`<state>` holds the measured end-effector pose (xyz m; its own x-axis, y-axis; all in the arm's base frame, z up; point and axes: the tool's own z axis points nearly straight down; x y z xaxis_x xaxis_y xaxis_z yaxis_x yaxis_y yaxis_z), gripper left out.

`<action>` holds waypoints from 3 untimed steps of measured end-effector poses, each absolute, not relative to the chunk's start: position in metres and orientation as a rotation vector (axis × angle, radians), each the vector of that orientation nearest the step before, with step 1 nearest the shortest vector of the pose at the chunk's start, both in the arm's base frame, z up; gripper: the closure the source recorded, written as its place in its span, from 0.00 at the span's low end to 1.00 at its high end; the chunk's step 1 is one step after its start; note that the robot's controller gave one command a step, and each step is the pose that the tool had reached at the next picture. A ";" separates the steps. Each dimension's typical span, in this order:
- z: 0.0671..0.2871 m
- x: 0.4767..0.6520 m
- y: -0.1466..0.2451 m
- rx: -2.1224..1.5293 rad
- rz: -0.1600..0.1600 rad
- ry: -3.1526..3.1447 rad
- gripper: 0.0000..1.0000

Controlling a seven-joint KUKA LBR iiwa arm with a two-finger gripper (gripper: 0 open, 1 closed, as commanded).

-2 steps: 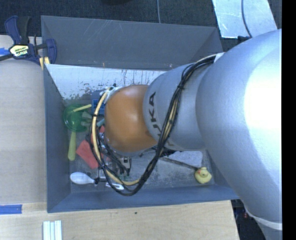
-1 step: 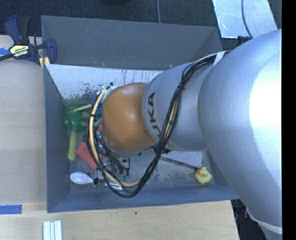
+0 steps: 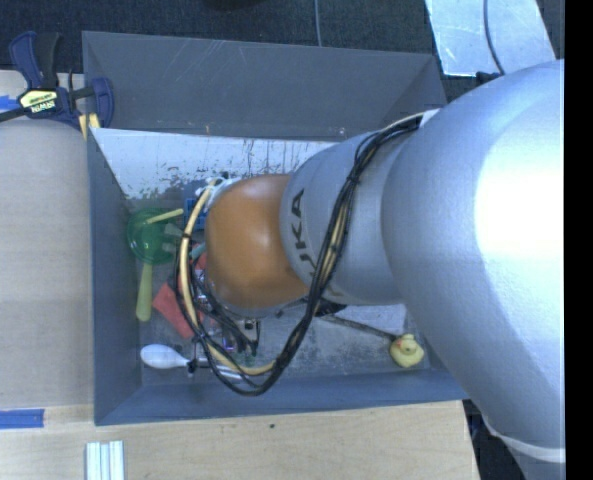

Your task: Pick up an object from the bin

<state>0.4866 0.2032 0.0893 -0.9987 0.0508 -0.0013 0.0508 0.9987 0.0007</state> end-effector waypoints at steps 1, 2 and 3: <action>0.069 0.482 0.221 0.352 0.007 3.113 0.00; 0.070 0.484 0.213 0.192 0.002 3.132 1.00; 0.071 0.484 0.213 0.192 0.002 3.132 1.00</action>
Offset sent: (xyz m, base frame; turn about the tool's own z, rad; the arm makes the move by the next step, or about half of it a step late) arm -0.0031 0.0104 -0.0193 0.0707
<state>0.4843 0.2133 0.0707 -0.9925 0.1221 -0.0040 0.1221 0.9925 0.0016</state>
